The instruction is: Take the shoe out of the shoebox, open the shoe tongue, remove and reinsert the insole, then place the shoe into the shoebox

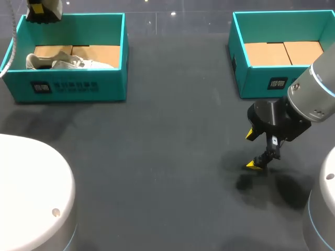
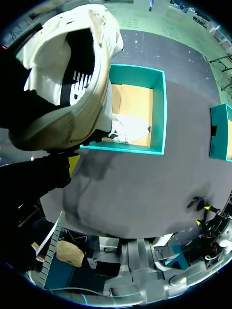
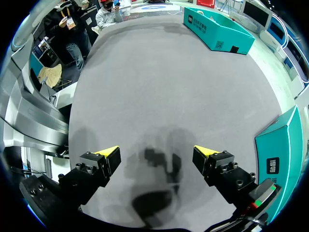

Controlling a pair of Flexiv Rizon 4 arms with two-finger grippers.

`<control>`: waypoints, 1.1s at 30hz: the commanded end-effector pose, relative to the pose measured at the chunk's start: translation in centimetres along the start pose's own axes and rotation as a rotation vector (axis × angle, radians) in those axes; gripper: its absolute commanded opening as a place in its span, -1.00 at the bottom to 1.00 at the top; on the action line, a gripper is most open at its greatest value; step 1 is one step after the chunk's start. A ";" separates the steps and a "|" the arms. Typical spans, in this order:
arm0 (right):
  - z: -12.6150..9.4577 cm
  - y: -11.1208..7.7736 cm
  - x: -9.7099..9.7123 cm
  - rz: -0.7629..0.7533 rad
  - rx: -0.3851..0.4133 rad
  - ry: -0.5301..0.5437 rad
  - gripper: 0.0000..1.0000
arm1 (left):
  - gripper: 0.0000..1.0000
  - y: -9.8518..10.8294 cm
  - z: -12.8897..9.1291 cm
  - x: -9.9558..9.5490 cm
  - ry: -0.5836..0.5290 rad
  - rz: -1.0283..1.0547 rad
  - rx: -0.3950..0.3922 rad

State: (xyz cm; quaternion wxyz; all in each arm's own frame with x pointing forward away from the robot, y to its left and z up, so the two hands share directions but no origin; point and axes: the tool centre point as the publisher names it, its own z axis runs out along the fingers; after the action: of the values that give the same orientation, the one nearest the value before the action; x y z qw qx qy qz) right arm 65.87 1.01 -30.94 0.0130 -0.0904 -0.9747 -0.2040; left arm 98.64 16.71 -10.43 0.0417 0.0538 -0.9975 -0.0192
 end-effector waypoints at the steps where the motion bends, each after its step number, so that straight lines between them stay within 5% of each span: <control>1: 0.1 -0.1 0.2 0.000 0.000 -0.004 1.00 | -1.00 1.7 0.1 -3.6 0.033 0.007 0.009; 12: 0.1 -0.1 0.2 0.000 0.000 -0.004 1.00 | -1.00 6.0 0.2 -10.5 0.070 0.028 0.042; 23: 0.1 -0.1 0.2 0.000 0.000 -0.004 1.00 | -1.00 6.5 0.5 -11.5 0.080 0.253 0.026; 33: 0.1 -0.1 0.2 0.000 0.000 -0.004 1.00 | -1.00 8.2 0.3 -11.7 -0.060 0.682 -0.176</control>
State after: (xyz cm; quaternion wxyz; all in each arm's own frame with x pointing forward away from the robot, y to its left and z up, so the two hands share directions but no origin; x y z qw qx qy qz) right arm 65.86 1.01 -30.94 0.0130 -0.0904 -0.9747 -0.2040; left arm 110.56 26.03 -11.92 0.0713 -0.1887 -0.9787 -0.0369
